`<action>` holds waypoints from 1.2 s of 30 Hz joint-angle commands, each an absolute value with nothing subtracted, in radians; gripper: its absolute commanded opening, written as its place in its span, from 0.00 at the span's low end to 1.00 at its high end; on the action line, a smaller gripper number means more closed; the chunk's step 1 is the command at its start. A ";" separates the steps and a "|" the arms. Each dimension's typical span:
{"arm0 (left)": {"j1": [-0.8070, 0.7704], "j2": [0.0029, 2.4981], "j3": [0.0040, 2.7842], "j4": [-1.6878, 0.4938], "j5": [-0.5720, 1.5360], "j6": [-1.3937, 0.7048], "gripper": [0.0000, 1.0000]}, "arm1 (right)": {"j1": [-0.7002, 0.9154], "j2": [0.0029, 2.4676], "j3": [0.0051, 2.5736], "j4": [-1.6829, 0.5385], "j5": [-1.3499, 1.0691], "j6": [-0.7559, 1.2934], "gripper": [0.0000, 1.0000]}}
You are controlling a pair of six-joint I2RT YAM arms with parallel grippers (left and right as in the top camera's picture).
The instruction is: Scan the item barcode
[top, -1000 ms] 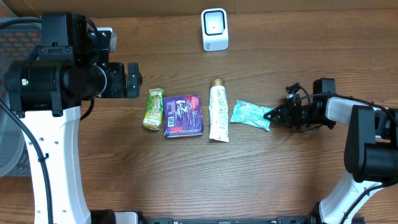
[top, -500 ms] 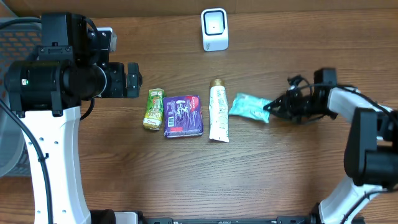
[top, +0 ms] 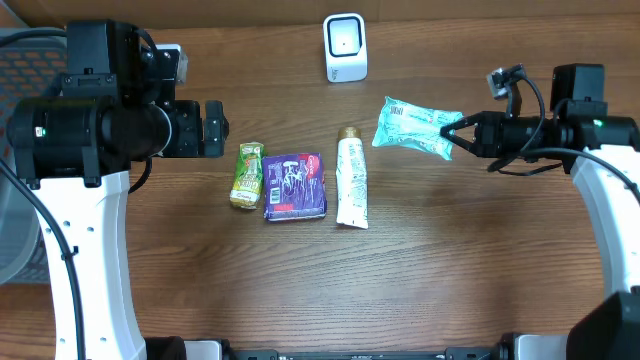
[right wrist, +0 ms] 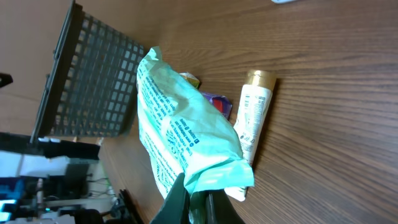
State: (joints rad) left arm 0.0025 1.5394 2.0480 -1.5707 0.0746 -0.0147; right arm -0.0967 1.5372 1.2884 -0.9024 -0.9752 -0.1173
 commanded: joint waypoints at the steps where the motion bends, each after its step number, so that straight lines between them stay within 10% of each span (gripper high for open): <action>1: 0.007 1.543 2.055 -1.566 0.071 0.007 1.00 | -0.093 1.483 1.307 -0.910 -0.959 -0.157 0.04; 20: 0.007 1.543 2.055 -1.566 0.071 0.008 1.00 | 0.407 1.529 1.658 -0.951 0.385 0.316 0.04; 36: 0.007 1.543 2.055 -1.566 0.071 0.007 1.00 | 0.567 1.862 1.660 -0.268 0.698 -0.341 0.04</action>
State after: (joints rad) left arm 0.0025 1.5394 2.0480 -1.5696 0.0746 -0.0147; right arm 0.5709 1.7905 1.6402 -0.3408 0.6556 -0.1562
